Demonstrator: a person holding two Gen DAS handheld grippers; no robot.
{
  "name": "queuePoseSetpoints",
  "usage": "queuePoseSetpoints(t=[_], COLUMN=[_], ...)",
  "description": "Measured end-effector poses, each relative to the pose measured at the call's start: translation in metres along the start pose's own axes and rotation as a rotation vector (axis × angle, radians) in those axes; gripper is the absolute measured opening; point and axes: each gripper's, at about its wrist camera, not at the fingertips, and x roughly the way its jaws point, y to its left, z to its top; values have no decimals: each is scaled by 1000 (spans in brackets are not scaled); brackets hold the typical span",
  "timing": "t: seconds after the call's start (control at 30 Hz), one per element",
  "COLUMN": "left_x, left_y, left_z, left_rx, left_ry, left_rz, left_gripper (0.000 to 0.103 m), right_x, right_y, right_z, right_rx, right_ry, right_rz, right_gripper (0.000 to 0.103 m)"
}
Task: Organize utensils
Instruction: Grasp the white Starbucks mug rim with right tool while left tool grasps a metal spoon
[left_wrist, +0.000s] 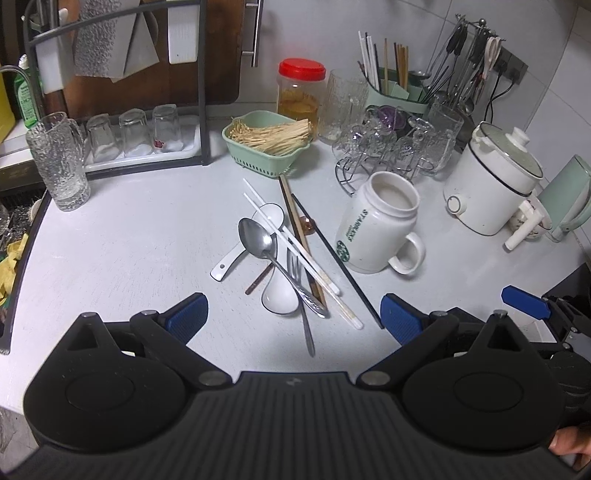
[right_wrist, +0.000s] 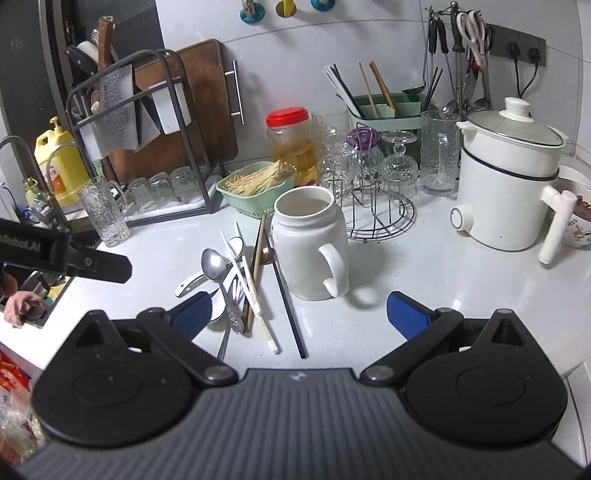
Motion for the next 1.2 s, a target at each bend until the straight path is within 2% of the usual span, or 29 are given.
queuePoseSetpoints(t=[0.4,1.0,1.1,1.2], left_x=[51,101,107,115], left_y=[42,83,87,92], left_z=[29,39,41,43], left_rx=[-29,-77,-81,-109], left_ry=[61,152,165,182], left_rz=[-21,-17,-32,-79], left_gripper=[101,101,101,101], right_x=[44,90,97,101], right_y=[1,15,17,16], right_z=[8,18,18,18], right_rx=[38,39,44,56], right_ry=[-8,22,34,33], right_rz=[-79,-145,-166,-173], right_gripper=[103,103,103,103])
